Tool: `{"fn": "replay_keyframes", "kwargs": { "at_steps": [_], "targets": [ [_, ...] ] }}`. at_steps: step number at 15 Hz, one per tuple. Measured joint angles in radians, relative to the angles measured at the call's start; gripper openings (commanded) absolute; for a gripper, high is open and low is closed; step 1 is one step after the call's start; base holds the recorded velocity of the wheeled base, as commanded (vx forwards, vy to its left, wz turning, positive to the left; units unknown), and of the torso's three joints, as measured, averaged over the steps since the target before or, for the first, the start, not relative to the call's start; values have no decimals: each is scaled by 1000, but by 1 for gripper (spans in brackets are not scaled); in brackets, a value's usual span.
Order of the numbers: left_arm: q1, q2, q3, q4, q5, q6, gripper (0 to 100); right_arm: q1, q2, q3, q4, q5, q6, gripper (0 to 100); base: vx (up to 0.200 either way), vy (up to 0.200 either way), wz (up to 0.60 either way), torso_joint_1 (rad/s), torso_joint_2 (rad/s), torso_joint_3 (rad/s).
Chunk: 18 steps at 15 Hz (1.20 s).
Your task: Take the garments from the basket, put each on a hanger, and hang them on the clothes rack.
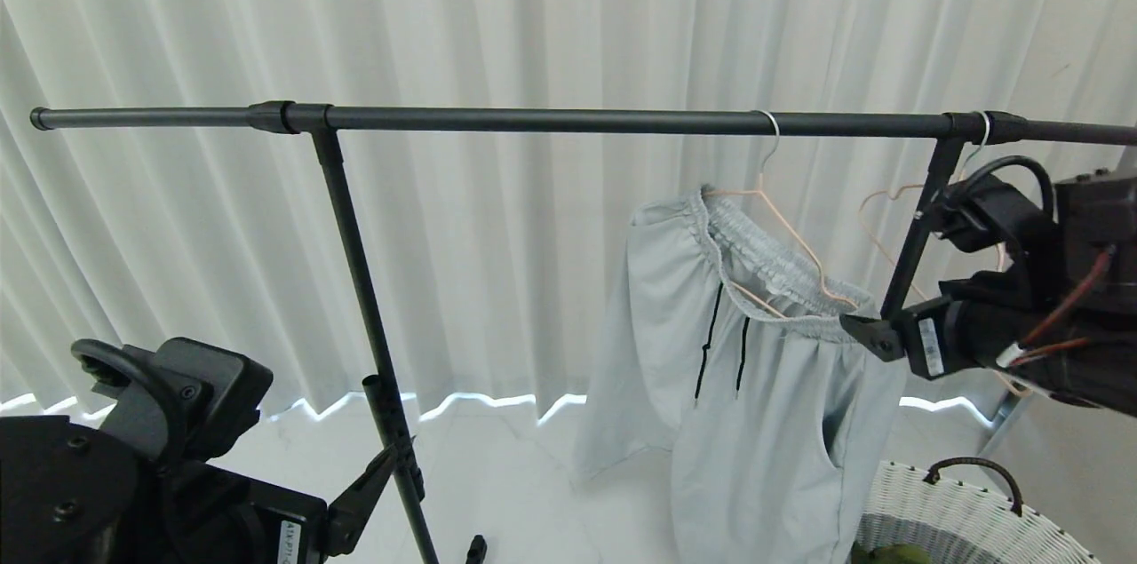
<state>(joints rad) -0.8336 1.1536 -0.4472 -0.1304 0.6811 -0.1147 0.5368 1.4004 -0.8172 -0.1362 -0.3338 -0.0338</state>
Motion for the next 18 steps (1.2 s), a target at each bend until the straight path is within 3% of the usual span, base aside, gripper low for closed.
{"fn": "replay_keyframes", "kwargs": {
  "at_steps": [4, 7, 9, 13, 18],
  "targets": [
    [35, 1, 42, 1, 41, 0, 100, -29, -161, 160, 3, -8, -83, 100, -200, 0, 0, 5, -1, 4],
    [52, -6, 85, 2, 90, 0, 100, -182, -260, 321, 0, -6, -257, 100, -200, 0, 0, -9, -2, 2],
    [59, -11, 111, 1, 100, -1, 100, -297, -326, 424, -2, -5, -331, 100, -200, 0, 0, 0, 0, 0],
    [62, -16, 120, -1, 102, -2, 100, -369, -408, 523, -8, -6, -342, 100, -200, 0, 0, -18, 52, 33],
    [62, -30, 122, 1, 102, -4, 100, -375, -431, 538, -7, -7, -344, 100, 0, 0, 0, -161, 424, 262]
  ]
}}
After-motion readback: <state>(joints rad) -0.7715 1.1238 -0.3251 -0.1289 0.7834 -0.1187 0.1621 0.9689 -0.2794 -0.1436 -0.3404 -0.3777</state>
